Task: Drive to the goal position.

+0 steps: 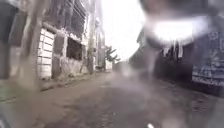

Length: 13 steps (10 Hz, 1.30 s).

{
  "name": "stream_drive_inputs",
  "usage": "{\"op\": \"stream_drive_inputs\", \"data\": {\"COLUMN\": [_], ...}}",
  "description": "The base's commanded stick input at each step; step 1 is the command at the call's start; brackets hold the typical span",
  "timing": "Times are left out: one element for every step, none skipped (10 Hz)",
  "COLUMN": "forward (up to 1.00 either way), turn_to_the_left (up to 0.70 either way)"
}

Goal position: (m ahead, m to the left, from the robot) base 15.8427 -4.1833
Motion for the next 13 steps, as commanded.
{"op": "stream_drive_inputs", "data": {"forward": [0.50,0.50,0.50,0.50,0.50,0.50,0.50,0.50,0.50,0.50,0.50,0.50,0.50], "turn_to_the_left": [0.02,0.02,0.02,0.02,0.02,0.02,0.02,0.02,0.02,0.02,0.02,0.02,0.02]}}
